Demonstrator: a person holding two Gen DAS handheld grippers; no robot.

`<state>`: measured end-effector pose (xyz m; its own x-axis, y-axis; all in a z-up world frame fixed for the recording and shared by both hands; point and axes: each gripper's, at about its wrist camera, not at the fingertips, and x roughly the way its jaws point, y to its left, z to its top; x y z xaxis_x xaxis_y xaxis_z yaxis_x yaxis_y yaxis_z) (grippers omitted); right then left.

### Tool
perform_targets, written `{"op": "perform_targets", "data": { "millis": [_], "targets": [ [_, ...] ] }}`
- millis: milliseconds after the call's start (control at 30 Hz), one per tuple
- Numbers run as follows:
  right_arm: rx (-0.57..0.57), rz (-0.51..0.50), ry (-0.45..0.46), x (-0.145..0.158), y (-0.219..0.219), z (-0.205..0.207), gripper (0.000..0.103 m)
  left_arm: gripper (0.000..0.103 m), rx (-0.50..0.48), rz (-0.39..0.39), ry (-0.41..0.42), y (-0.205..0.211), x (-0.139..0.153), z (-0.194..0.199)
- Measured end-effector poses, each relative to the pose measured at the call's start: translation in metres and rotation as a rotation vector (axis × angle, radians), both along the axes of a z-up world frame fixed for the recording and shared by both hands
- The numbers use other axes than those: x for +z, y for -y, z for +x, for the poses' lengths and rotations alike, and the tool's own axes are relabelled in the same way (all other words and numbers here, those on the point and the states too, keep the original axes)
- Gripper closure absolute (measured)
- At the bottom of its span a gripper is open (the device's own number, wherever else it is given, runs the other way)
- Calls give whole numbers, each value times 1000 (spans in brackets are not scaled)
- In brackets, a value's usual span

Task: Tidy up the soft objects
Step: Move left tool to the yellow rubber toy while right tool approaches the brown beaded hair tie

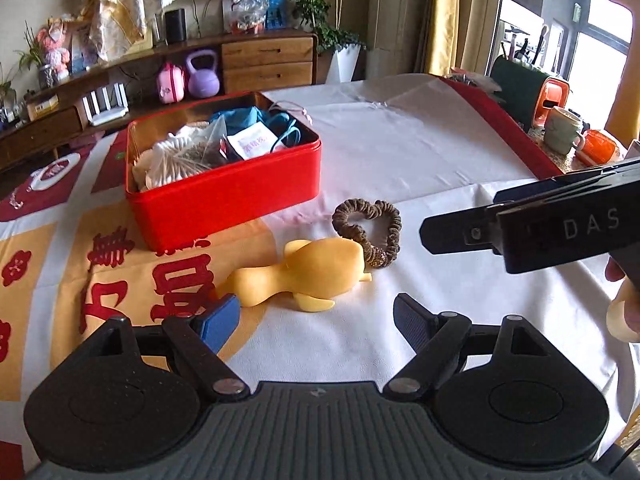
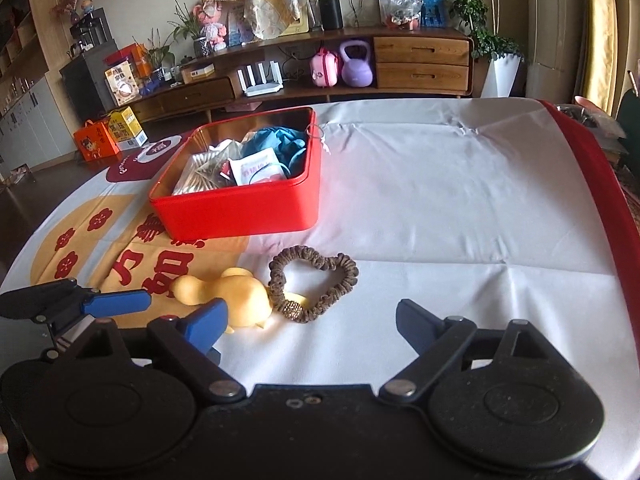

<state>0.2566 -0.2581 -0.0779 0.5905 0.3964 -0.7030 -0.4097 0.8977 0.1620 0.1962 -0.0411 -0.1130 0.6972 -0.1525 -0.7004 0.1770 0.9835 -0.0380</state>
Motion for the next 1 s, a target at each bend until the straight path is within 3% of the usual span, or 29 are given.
{"op": "perform_targets", "data": {
  "millis": [267,733,933,1000],
  "targets": [
    [8,5,-39,-6,-23,32,21,19,-68,55,38,4,-7,24],
    [-21,26,-146,-31,-52,61,55,19,-146,125,71,8,-26,46],
    [-54,60,-183,-32,-51,72,61,19,-155,135,72,10,-29,52],
    [-67,77,-202,-34,-50,76,64,24,-151,135,74,9,-30,53]
  ]
}}
